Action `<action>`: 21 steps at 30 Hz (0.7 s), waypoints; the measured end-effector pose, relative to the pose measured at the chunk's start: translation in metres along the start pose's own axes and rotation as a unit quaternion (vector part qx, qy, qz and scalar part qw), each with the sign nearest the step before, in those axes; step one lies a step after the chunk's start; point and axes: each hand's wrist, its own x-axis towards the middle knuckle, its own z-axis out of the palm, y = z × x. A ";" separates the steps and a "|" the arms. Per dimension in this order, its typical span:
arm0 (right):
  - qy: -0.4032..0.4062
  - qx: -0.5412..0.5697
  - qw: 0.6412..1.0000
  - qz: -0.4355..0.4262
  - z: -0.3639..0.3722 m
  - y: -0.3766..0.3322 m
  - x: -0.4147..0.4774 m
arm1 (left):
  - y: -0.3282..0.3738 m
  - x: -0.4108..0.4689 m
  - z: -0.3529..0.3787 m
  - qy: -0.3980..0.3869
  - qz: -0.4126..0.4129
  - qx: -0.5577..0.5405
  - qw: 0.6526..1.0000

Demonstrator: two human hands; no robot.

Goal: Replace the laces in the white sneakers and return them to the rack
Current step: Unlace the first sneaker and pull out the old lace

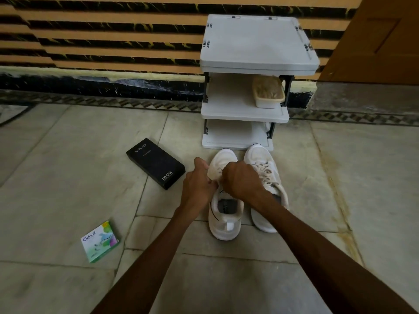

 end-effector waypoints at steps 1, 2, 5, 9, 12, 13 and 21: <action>-0.001 0.077 0.997 0.014 -0.007 0.004 0.002 | 0.000 0.000 0.000 0.002 0.006 0.003 1.000; 0.002 0.200 0.979 0.039 -0.016 0.008 0.002 | -0.001 -0.001 0.000 0.004 0.012 0.007 1.000; 0.024 0.612 0.783 0.106 -0.049 0.018 -0.002 | 0.000 -0.002 -0.001 0.003 0.025 0.024 0.999; 0.002 0.773 0.626 0.106 -0.064 0.014 -0.003 | 0.004 -0.003 0.001 0.002 0.027 0.039 0.999; 0.033 0.349 0.933 0.088 -0.031 0.008 0.002 | 0.003 -0.003 0.000 -0.003 0.025 0.026 0.999; 0.035 0.214 0.974 0.056 -0.018 0.006 0.003 | 0.003 -0.003 0.000 -0.005 0.023 0.020 1.000; 0.026 -0.155 0.986 -0.047 -0.001 -0.011 -0.007 | -0.002 -0.001 0.006 0.009 0.001 0.012 1.000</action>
